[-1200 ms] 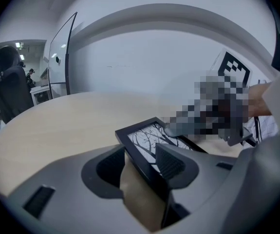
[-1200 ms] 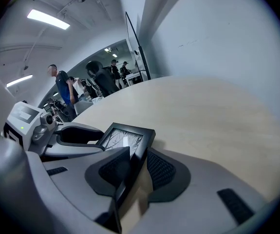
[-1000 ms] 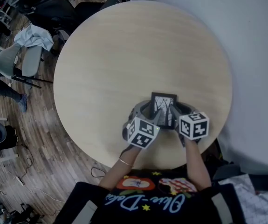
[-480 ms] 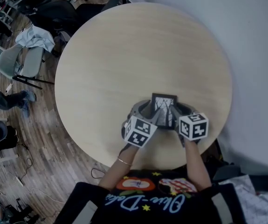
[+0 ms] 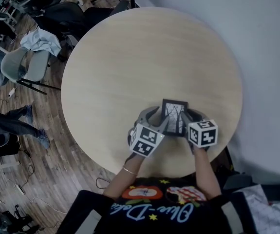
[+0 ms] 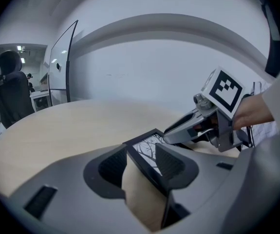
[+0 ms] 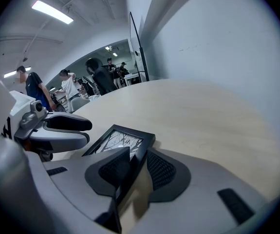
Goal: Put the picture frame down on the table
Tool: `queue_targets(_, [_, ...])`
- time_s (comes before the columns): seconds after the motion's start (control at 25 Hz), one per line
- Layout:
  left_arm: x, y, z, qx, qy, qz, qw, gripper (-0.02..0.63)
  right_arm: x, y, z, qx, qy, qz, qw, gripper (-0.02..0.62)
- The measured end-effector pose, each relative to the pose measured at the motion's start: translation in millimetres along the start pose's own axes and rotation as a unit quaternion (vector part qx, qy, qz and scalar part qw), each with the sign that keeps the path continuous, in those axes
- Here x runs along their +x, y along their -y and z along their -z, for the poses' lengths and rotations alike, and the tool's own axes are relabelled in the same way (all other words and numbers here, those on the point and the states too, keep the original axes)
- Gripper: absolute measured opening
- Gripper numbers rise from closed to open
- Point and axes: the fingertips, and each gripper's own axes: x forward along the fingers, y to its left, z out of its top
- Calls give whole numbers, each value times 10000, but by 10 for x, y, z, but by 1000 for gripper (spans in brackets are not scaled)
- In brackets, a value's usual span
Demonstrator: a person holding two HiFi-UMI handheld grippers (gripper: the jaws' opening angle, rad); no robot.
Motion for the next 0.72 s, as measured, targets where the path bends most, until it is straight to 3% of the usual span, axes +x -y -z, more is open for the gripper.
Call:
queue_targets(0.4, [-150,37,-55,-30,226,57,9997,177,-90,20,-31,-274,104,236,9993,87])
queue_targets(0.56, [-185,76,-101,36,314,67,9995,161,-183,-19,-107,-217,375,144,9990,87])
queue_targets(0.72, [-259,89,-209,147,504,47,9986,31,-305,-109,-202,-206,662,-8,9976,86])
